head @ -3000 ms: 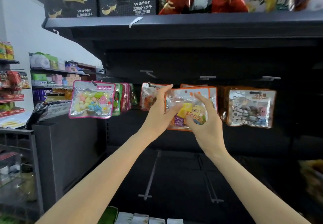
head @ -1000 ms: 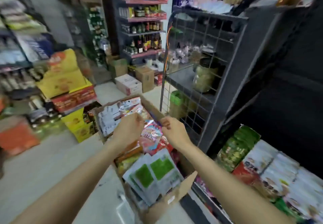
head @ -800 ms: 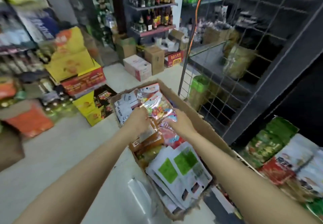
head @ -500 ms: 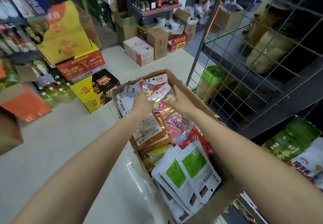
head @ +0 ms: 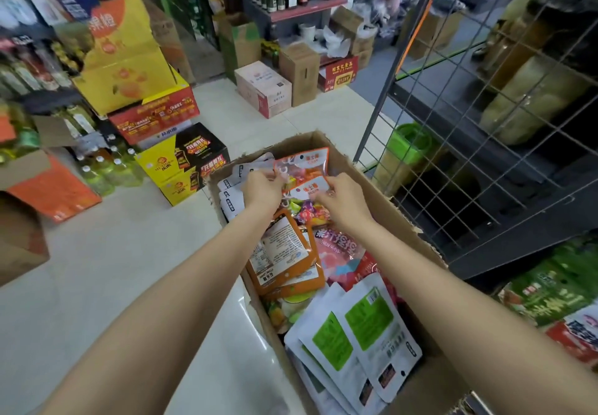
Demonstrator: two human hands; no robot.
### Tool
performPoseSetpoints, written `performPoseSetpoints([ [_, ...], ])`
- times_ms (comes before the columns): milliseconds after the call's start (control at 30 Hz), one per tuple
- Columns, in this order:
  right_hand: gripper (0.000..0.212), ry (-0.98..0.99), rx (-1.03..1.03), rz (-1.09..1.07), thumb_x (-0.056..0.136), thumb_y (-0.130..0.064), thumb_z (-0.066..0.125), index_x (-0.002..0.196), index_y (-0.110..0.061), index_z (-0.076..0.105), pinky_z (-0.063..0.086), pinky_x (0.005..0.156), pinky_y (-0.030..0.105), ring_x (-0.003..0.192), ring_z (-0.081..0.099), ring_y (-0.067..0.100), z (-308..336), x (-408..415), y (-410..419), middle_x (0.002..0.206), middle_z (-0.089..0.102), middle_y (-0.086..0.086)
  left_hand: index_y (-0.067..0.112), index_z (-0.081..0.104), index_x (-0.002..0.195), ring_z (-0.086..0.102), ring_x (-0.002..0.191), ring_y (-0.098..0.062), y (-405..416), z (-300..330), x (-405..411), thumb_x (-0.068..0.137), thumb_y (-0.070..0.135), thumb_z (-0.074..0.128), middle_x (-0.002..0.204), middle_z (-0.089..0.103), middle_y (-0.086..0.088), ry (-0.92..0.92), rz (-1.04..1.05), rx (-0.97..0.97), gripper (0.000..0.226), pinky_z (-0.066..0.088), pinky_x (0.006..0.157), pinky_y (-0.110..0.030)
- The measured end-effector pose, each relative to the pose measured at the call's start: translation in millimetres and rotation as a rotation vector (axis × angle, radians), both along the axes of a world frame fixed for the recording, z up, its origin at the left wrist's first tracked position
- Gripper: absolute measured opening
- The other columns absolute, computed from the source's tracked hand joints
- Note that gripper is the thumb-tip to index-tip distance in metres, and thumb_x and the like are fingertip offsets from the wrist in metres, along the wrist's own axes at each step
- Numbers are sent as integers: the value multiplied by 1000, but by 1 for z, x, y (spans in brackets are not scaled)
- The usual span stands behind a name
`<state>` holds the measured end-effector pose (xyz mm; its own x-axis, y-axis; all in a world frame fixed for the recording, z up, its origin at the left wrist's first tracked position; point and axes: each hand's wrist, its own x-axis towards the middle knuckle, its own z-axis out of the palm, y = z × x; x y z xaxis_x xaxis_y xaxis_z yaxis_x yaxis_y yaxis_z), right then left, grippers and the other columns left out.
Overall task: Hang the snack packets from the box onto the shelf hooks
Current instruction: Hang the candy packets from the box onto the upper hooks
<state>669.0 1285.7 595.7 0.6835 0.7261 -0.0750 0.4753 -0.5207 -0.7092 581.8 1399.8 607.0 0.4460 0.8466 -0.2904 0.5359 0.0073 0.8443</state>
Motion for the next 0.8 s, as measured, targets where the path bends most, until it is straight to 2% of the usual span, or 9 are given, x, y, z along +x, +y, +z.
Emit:
performPoseSetpoints([
  [67, 10, 47, 56, -28, 88, -20, 63, 88, -12, 69, 48, 66, 30, 71, 62, 12, 9, -3, -12, 81, 68, 0, 10, 66, 90, 55, 83, -20, -1, 2, -1, 95, 21, 54, 87, 60, -4, 0, -30, 35, 18, 45, 74, -28],
  [133, 10, 28, 101, -83, 91, -19, 60, 96, -17, 69, 42, 58, 15, 64, 57, -1, 22, -1, -26, 74, 64, -11, 10, 57, 86, 53, 78, -20, -2, 6, -5, 97, 16, 49, 80, 56, -4, -29, -62, 100, 16, 43, 67, -24],
  [233, 11, -24, 184, -184, 92, -21, 60, 94, -15, 68, 44, 66, 27, 74, 61, 13, 40, 6, -46, 80, 68, 0, 8, 44, 89, 43, 63, -11, -13, 23, -15, 101, 16, 38, 72, 45, 1, -101, -74, 254, 15, 35, 47, -10],
  [300, 9, -20, 261, -225, 91, -23, 61, 88, -17, 66, 48, 71, 35, 78, 64, 22, 53, 9, -56, 85, 71, 8, 9, 42, 93, 42, 62, -6, -20, 41, -21, 102, 18, 34, 71, 44, 4, -156, -60, 320, 15, 35, 46, -7],
  [367, 5, 0, 331, -231, 92, -22, 61, 87, -21, 63, 51, 73, 35, 80, 66, 20, 72, 7, -67, 85, 70, 3, 12, 42, 94, 42, 62, -3, -26, 63, -23, 103, 21, 33, 71, 43, 8, -206, -76, 365, 15, 35, 47, -6],
  [467, 9, -37, 465, -253, 92, -18, 60, 88, -26, 61, 50, 70, 32, 75, 64, 10, 107, 2, -88, 79, 65, -13, 11, 48, 93, 45, 65, -15, -43, 96, -19, 102, 22, 37, 68, 44, 8, -310, -172, 420, 18, 32, 51, -21],
  [600, 13, -80, 658, -323, 92, -18, 61, 86, -28, 57, 50, 66, 29, 71, 61, 6, 157, -1, -128, 78, 65, -12, 4, 47, 87, 41, 62, -18, -81, 135, 0, 100, 20, 39, 65, 43, -1, -411, -285, 462, 23, 25, 55, -32],
  [700, 27, -169, 752, -382, 92, -18, 61, 115, -30, 52, 55, 72, 31, 72, 63, 0, 195, -2, -172, 80, 64, -18, 8, 40, 82, 35, 48, -4, -128, 172, 16, 100, 19, 40, 60, 38, 2, -516, -388, 479, 21, 27, 48, -22],
  [800, 56, -274, 822, -434, 94, -20, 59, 140, -41, 35, 53, 71, 46, 68, 59, 26, 227, -3, -233, 76, 64, 2, 14, 43, 90, 38, 50, -6, -187, 209, 34, 100, 20, 41, 61, 43, 3, -631, -478, 549, 12, 29, 46, -19],
])
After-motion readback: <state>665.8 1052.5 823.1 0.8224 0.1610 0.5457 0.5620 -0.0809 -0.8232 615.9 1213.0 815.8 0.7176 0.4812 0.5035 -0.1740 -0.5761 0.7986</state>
